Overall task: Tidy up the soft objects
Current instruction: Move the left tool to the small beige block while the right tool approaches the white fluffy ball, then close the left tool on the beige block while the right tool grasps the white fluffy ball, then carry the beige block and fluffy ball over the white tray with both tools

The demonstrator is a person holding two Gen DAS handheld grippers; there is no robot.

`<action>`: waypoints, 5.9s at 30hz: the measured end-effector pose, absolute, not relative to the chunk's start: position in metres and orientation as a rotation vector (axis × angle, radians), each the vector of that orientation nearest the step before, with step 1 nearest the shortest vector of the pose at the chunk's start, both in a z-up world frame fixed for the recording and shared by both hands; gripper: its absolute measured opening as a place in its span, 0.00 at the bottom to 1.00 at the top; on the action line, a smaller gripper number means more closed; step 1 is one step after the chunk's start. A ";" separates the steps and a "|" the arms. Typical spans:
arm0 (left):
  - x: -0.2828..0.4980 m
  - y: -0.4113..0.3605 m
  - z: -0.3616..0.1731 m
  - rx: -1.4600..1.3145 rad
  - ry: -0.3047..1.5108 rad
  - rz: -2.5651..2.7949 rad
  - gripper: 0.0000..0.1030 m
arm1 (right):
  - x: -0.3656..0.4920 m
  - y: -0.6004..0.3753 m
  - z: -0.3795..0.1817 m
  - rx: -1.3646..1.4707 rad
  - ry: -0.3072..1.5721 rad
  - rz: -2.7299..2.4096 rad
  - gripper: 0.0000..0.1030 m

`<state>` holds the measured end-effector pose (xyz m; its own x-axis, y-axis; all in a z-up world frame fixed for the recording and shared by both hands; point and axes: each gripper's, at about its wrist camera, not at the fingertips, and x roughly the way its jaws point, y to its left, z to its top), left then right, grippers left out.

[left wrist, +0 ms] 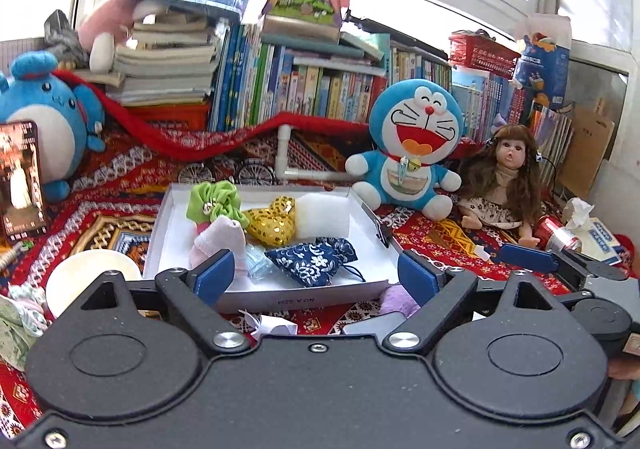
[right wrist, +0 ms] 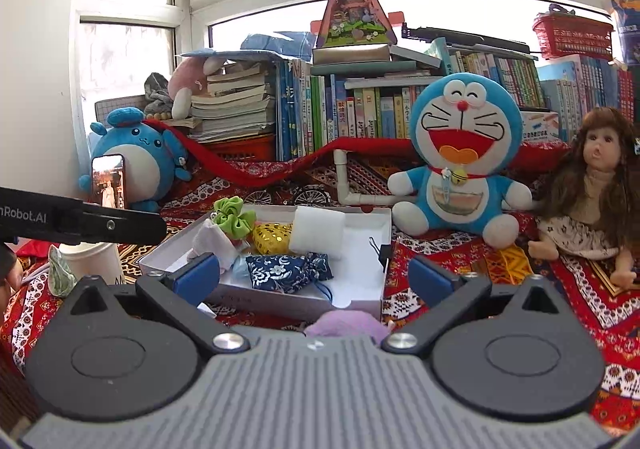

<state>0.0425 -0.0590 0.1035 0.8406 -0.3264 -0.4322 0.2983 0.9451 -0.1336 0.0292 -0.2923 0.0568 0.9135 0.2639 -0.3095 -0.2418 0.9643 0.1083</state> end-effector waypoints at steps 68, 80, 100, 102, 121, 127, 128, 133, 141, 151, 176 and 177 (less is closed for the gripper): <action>0.026 -0.052 -0.005 -0.021 0.554 -0.193 0.58 | 0.007 -0.320 -0.009 0.052 0.390 0.031 1.00; 0.038 -0.052 -0.012 -0.064 0.584 -0.173 0.37 | 0.005 -0.306 -0.015 -0.059 0.372 0.009 1.00; 0.039 -0.053 -0.014 -0.054 0.582 -0.166 0.25 | 0.012 -0.316 -0.014 -0.043 0.401 -0.108 0.99; 0.040 -0.054 -0.014 -0.045 0.582 -0.168 0.28 | 0.013 -0.317 -0.016 -0.035 0.422 -0.106 0.98; 0.037 -0.057 -0.009 -0.026 0.574 -0.162 0.21 | 0.011 -0.323 -0.012 0.035 0.425 -0.113 0.58; 0.034 -0.055 0.004 -0.031 0.531 -0.163 0.21 | 0.007 -0.324 -0.002 0.058 0.382 -0.114 0.56; 0.034 -0.054 0.007 -0.033 0.524 -0.162 0.21 | 0.007 -0.324 -0.001 0.059 0.376 -0.112 0.56; 0.037 -0.054 0.019 -0.035 0.492 -0.157 0.21 | 0.006 -0.322 0.009 0.060 0.344 -0.098 0.54; 0.041 -0.052 0.028 -0.040 0.457 -0.152 0.21 | 0.006 -0.316 0.015 0.052 0.324 -0.078 0.52; 0.039 -0.053 0.031 -0.034 0.447 -0.154 0.21 | 0.003 -0.318 0.022 0.068 0.303 -0.062 0.51; 0.132 -0.068 0.040 -0.110 0.510 -0.102 0.21 | 0.095 -0.292 0.050 0.207 0.335 0.136 0.51; 0.137 -0.068 0.038 -0.115 0.518 -0.097 0.21 | 0.100 -0.290 0.049 0.207 0.342 0.136 0.51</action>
<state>0.1366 -0.0681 0.0383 0.8642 -0.1218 -0.4882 0.0636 0.9889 -0.1341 0.1003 -0.2900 0.0485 0.9333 0.1671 -0.3180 -0.0972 0.9697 0.2241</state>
